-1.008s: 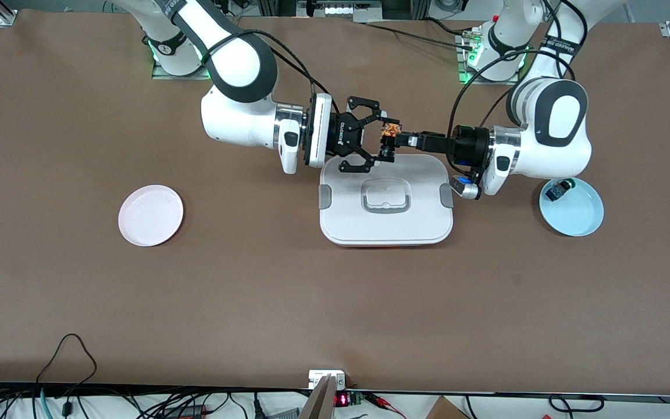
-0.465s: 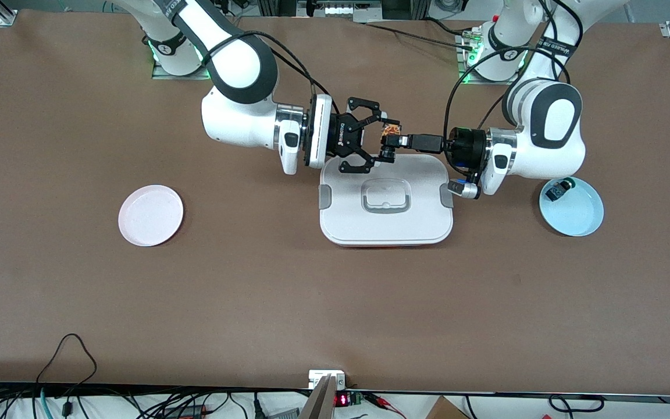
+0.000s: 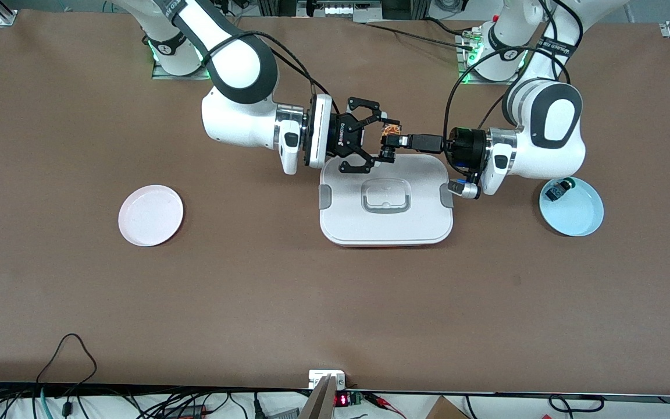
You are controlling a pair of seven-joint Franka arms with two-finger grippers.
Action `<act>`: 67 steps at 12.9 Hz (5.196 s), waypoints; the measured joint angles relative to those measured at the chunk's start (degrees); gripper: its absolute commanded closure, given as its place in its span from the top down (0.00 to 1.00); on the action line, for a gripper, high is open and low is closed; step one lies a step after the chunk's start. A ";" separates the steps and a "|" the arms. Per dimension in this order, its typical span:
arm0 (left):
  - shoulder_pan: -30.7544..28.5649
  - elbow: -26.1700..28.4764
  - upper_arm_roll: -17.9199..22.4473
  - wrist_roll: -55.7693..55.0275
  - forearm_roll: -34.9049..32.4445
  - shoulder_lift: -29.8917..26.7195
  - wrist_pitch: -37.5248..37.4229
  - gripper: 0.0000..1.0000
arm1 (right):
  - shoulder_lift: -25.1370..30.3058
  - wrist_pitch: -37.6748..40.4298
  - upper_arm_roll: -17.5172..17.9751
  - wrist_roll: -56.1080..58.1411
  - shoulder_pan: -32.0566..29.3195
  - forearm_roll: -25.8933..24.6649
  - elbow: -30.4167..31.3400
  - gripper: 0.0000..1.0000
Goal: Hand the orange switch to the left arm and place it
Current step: 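Hold the switch with the right gripper while the left gripper grasps it, then open the right gripper and withdraw it from the switch, then carry the switch with the left gripper over the light-blue plate, then lower the switch onto the light-blue plate and open the left gripper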
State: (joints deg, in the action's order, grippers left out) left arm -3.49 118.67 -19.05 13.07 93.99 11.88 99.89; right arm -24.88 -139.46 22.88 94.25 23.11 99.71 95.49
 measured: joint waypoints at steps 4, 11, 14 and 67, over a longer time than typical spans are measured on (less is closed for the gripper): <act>0.01 -0.07 -0.03 0.34 0.01 0.02 0.10 0.19 | 0.06 0.40 -1.05 -0.01 -0.22 0.31 -0.45 1.00; -1.35 -5.08 0.35 0.90 -18.40 -0.02 0.08 0.17 | 3.74 12.47 -6.97 0.02 -9.34 -5.50 2.06 1.00; -2.55 -10.38 0.44 0.96 -40.33 0.01 -0.49 0.17 | 6.38 21.63 -8.93 -0.05 -17.81 -12.31 5.22 1.00; -28.99 -22.92 -11.03 60.61 -112.67 13.86 -1.48 1.00 | 23.64 43.99 -24.47 -85.49 -13.99 -102.32 -0.35 1.00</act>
State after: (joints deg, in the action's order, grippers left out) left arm -32.48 95.74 -30.08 73.68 -18.67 25.74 98.41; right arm -1.25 -95.47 -1.60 8.76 9.11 -2.61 95.14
